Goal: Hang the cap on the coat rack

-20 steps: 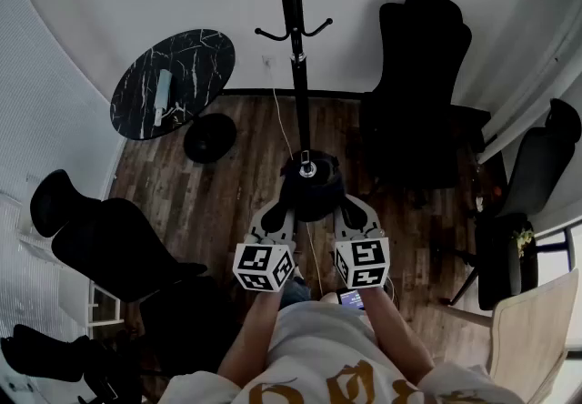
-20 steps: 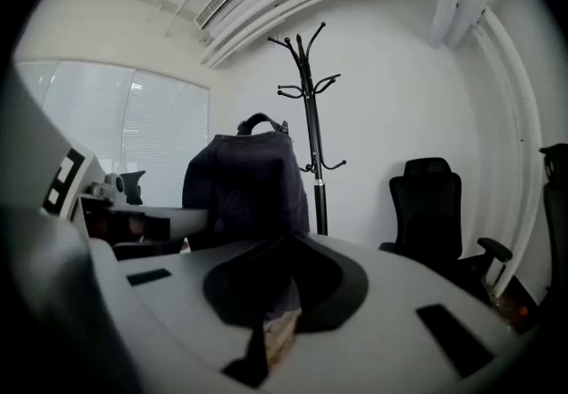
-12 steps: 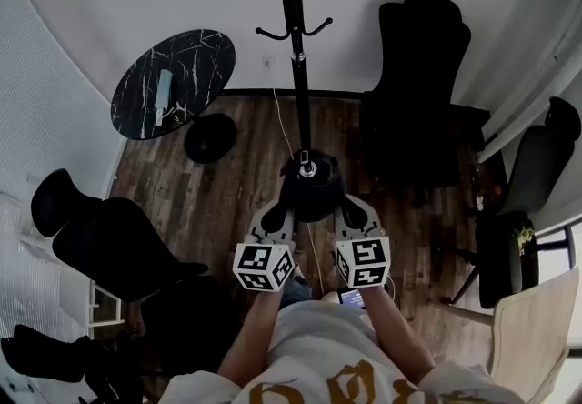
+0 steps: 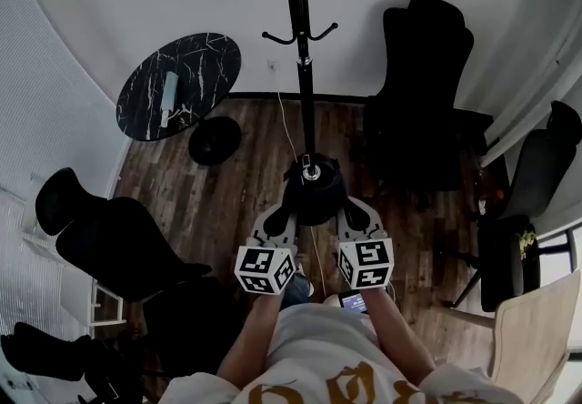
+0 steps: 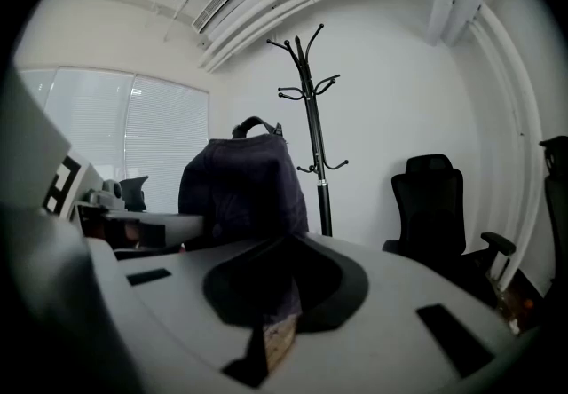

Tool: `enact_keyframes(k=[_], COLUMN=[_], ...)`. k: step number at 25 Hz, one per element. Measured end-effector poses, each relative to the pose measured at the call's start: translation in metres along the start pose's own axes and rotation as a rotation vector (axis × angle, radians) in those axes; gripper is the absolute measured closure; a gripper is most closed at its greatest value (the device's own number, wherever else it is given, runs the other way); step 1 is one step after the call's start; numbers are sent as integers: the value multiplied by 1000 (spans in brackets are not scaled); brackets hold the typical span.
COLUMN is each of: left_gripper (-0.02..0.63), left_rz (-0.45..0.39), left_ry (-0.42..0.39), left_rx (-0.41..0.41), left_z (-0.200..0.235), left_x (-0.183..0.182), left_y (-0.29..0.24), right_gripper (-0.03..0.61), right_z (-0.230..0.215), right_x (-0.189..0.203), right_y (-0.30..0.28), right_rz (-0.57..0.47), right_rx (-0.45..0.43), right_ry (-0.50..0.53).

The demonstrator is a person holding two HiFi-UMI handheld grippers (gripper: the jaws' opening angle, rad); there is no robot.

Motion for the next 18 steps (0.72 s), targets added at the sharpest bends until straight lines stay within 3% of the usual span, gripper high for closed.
enact_keyframes(k=[9, 18], left_gripper=[589, 589], left_rz=[29, 34], left_ry=[33, 51], left_rx=[11, 58], left_z=[53, 138], left_x=[-2, -34], left_y=[-47, -132], right_gripper=[560, 560], right_z=[-3, -14], right_x=[3, -31], right_y=[-67, -177], right_rz=[42, 41], right_rx=[12, 63], right_ry=[-21, -22])
Point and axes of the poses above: the fingertips, and each gripper's own axes: y backward along the fingers, z to its left, x out of its underside, the point moved 9 cm from there along y, backward along the fingers, and after that the axes turned 6 degrees about x, right-handed, at the moved point
